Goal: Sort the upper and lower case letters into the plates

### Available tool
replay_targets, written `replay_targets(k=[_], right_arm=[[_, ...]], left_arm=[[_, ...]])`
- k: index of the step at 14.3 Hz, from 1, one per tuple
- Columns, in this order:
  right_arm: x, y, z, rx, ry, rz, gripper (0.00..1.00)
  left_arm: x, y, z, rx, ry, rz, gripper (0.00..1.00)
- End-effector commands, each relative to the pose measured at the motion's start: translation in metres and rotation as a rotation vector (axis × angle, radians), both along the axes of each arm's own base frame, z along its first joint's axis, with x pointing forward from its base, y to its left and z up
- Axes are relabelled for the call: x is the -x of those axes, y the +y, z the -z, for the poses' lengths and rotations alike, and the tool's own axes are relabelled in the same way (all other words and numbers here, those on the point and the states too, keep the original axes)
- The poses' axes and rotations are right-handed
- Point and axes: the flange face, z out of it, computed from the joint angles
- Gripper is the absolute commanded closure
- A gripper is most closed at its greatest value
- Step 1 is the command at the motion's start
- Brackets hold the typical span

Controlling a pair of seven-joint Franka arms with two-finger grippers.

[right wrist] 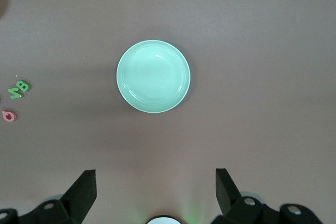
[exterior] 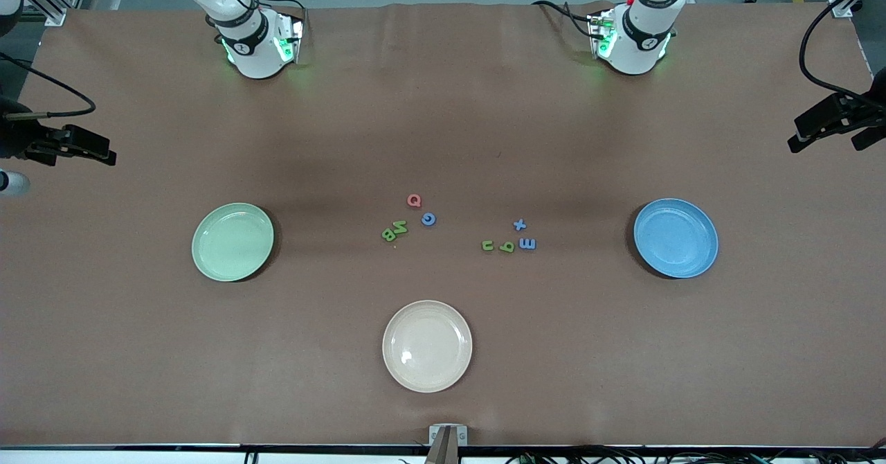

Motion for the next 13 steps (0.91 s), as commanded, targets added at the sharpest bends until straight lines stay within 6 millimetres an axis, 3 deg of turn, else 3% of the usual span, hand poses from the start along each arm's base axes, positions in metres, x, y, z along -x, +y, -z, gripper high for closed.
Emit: replay_targets(k=[1,4,6,13], right_arm=[[0.034,0.001,0.002,-0.020,-0.049,0.018,0.00],[0.046,0.002,0.001,-0.034,-0.059,0.019,0.00],[0.049,0.003,-0.003,-0.034,-0.062,0.018,0.00],[0.056,0.000,-0.010,-0.035,-0.063,0.023,0.00]], left_arm=[[0.002,-0.001,-0.001,-0.006,0.003,0.019,0.00],[0.001,-0.007,0.000,-0.007,0.005,0.014,0.00],[0.001,-0.021,0.000,-0.006,0.007,0.036,0.00],[-0.027,-0.039,0.058,0.000,0.109,0.073,0.00]])
